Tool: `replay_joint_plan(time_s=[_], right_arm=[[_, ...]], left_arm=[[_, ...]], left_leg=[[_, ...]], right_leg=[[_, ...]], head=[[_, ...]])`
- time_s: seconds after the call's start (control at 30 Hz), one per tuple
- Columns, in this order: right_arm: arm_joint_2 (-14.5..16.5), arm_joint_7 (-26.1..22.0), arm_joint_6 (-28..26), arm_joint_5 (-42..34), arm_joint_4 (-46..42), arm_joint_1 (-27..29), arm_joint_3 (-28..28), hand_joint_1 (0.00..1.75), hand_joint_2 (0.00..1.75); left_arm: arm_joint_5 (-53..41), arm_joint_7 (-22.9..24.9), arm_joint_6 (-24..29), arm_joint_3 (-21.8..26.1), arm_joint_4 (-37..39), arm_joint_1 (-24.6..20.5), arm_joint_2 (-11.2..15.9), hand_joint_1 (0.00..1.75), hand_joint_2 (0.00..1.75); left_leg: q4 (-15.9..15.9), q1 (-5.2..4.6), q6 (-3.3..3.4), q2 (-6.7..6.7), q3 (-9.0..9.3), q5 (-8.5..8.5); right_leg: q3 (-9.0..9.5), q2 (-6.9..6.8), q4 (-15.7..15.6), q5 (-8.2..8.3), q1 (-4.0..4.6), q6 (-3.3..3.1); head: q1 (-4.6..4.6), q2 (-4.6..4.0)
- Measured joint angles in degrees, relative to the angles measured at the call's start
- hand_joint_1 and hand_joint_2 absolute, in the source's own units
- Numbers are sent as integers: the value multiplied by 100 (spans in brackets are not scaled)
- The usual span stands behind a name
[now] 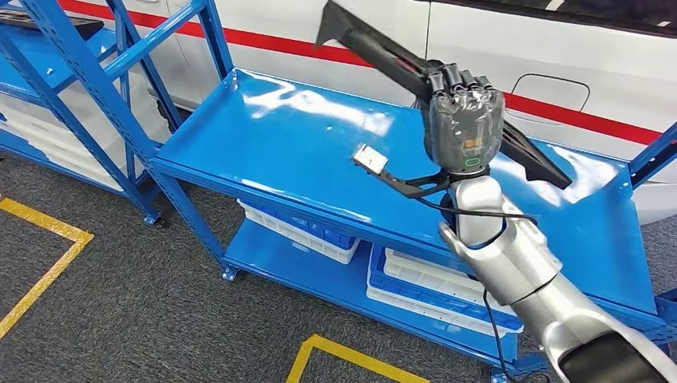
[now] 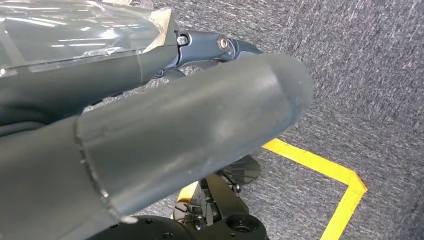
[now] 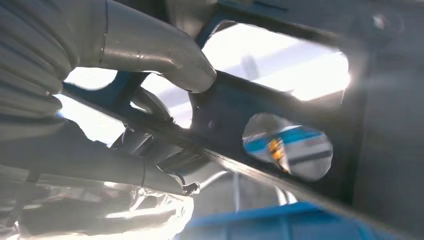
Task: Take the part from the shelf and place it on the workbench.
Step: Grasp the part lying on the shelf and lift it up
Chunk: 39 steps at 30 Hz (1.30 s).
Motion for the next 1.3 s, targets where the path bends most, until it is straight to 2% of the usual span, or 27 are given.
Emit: replay_joint_plan(time_s=[0.1,0.13,0.17,0.2,0.33,0.43,0.53,0.67,0.8,1.3], right_arm=[[820,-2670,-5,-1014,-378,431,-1069,175,175],[1050,-3371,-7,-1210,-451,511,-1415,175,175],[1238,-3775,-9,-1312,-517,573,-1690,175,175],[1384,-3913,-10,-1357,-575,626,-1910,175,175],[1811,-3590,-13,-1667,-704,765,-2482,175,175],[1989,-4059,-15,-2805,-711,829,-2689,175,175],[1998,-4107,-3,-4163,-713,845,-2652,175,175],[1820,-3950,394,-5949,-813,843,-2371,175,175],[1636,-3936,654,-6696,-997,842,-2153,175,175],[1285,-3939,979,-7432,-1144,837,-2000,175,175]], left_arm=[[19,-20,30,19,2,0,-8,0,0],[21,-26,33,26,2,3,-13,0,0],[23,-30,34,31,2,9,-19,0,0],[25,-32,34,34,3,15,-24,0,0],[31,-36,38,64,8,19,-30,0,0],[62,-56,40,114,8,19,-30,0,0],[101,-102,39,138,9,21,-30,0,0],[121,-140,5,195,8,22,-30,0,175],[122,-178,-10,260,8,24,-30,0,175],[108,-202,124,289,8,22,-15,0,175]], left_leg=[[-2,10,-2,-7,-2,1],[-2,16,-3,-17,-2,1],[-2,22,-4,-27,-1,1],[-3,25,-5,-35,-1,1],[-5,15,-6,-36,-3,0],[-2,10,-3,-27,-2,3],[-1,7,-1,-29,-2,4],[-2,2,-1,-16,-2,3],[-2,2,-1,-19,-2,3],[-2,1,-1,-16,-2,3]], right_leg=[[-21,-10,0,-4,1,-3],[-32,-20,0,-9,1,-2],[-41,-30,0,-14,2,-1],[-50,-37,0,-18,2,1],[-35,-36,0,-18,1,8],[1,-32,0,-11,-2,14],[2,-33,0,-10,-5,16],[-1,-26,0,-10,-8,16],[-2,-26,0,-11,-8,16],[0,-25,0,-11,-8,16]], head=[[-7,0],[-4,0],[-3,0],[-1,0],[0,0],[-2,0],[-1,0],[-2,0],[-2,0],[-1,0]])
